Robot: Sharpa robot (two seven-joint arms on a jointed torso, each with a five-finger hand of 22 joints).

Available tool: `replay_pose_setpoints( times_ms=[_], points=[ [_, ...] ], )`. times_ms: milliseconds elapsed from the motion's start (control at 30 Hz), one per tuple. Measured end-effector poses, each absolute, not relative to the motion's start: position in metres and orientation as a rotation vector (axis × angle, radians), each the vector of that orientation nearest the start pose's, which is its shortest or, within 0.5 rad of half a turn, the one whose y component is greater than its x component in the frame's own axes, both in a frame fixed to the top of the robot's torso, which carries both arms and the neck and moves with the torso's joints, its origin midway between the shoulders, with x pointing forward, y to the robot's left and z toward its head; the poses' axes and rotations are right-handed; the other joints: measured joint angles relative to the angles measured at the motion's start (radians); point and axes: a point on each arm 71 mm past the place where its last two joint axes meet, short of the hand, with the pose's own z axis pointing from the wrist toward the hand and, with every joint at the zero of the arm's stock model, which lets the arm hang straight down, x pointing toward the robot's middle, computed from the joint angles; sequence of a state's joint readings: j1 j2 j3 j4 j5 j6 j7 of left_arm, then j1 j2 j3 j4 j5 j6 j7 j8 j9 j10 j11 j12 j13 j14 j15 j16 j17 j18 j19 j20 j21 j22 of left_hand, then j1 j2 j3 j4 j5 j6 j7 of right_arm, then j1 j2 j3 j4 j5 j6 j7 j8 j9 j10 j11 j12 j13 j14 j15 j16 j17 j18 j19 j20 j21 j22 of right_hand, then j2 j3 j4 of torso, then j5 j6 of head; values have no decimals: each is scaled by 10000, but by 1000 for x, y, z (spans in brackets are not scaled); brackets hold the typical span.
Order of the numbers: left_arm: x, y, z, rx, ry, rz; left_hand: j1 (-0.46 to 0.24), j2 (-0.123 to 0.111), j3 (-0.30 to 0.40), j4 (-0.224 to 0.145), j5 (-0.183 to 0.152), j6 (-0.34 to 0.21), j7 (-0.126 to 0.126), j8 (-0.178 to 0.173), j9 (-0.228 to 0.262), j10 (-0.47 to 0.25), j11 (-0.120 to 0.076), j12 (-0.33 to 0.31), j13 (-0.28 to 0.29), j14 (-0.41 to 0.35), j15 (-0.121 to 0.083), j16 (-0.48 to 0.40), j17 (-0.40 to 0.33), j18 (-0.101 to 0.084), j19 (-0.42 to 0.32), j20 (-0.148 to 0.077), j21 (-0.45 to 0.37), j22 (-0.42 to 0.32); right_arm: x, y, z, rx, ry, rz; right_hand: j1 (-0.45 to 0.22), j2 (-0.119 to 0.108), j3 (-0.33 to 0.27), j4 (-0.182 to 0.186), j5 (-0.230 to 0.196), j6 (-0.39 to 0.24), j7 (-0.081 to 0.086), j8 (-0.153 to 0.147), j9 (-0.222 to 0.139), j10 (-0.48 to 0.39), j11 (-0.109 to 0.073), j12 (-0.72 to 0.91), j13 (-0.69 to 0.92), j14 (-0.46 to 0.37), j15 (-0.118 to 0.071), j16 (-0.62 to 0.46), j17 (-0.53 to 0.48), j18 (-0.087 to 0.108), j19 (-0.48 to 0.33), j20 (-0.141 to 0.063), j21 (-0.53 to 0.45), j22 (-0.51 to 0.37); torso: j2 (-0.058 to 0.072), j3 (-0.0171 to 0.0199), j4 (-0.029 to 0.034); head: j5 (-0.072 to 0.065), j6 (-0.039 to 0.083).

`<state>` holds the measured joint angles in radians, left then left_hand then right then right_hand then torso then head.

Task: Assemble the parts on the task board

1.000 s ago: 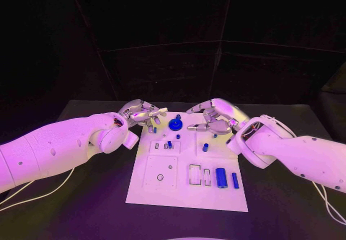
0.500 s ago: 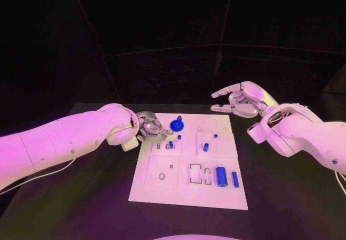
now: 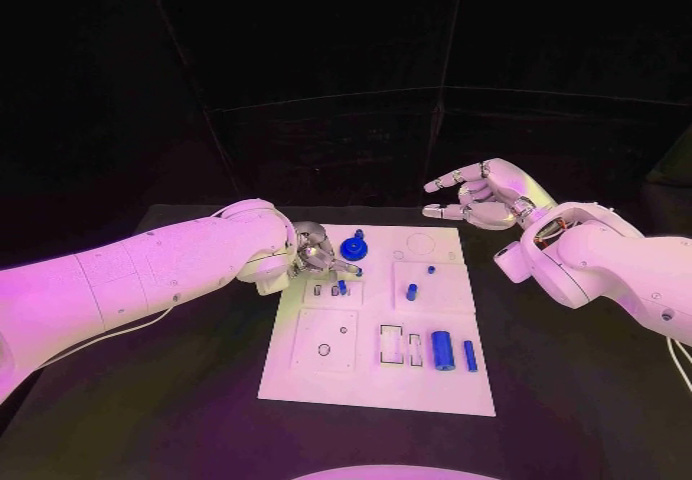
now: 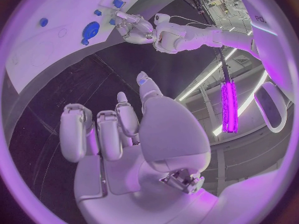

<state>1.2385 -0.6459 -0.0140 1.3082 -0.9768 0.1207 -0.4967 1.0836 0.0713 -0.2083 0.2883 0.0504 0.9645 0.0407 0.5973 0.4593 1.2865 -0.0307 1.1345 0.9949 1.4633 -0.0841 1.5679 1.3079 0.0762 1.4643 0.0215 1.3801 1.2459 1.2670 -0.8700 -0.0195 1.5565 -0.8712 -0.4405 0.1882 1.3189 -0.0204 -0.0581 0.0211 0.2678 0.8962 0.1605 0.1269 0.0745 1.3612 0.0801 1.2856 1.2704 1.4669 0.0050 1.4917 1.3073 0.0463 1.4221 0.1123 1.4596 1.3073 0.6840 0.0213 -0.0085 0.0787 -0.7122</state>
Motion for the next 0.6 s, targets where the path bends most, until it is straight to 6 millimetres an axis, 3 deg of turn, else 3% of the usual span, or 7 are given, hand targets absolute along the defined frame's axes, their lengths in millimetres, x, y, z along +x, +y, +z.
replay_pose_setpoints(
  times_ms=[600],
  points=[
    [523,169,-214,-2099,23348,-4385,278,233,-81,-84,0,-142,2,245,324,36,37,117,119,1,2,0,-1,1,-1,1,106,152,496,-203,-133,2784,14965,10888,9,9,-54,0,320,-1,0,0,-26,0,1,-50,-68,0,1,-47,8,0,1,0,0,-18,12,-12,14,9,-150]
  ],
)
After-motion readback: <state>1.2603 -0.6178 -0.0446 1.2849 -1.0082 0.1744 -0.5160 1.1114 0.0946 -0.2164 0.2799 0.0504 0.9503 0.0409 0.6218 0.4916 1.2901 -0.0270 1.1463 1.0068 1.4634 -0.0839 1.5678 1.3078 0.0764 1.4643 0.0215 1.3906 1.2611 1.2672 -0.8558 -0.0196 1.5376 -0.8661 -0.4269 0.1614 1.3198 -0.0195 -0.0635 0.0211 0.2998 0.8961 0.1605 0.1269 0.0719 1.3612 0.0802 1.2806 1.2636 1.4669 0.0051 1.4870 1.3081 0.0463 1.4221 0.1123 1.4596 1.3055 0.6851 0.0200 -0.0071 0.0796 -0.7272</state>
